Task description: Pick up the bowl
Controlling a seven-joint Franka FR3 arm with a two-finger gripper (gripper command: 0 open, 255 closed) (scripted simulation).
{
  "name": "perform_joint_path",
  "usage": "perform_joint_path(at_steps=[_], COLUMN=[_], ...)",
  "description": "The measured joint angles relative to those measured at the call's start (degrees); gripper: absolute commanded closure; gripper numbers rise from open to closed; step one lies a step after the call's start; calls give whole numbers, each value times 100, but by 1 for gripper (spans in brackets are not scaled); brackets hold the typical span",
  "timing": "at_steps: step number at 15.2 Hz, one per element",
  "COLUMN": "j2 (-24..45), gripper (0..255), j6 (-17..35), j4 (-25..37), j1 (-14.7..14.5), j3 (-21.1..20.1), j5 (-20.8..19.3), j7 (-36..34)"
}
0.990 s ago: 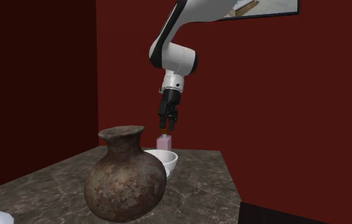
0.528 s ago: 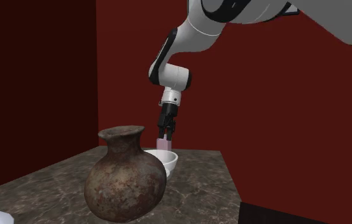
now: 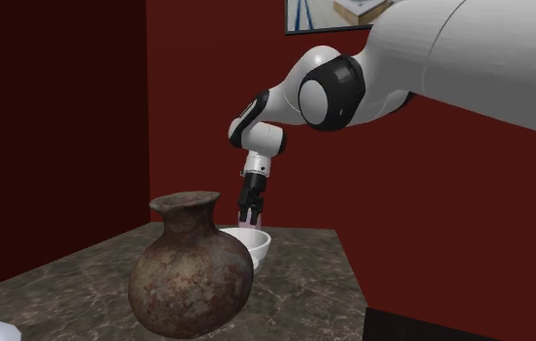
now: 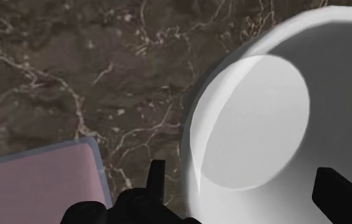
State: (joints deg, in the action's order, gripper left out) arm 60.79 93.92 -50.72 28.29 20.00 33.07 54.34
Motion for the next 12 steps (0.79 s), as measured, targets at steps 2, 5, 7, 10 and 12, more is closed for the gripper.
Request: perform_joint_path(at_steps=[2, 5, 7, 10, 12], j2=[69, 132, 65, 788, 842], gripper=[0, 0, 0, 255, 255], j6=[-106, -155, 2, 167, 230], j4=[139, 268, 110, 747, 758], j1=[43, 56, 33, 108, 91], j3=[1, 17, 48, -31, -29], j5=[36, 90, 131, 170, 176], j7=[25, 33, 146, -74, -95])
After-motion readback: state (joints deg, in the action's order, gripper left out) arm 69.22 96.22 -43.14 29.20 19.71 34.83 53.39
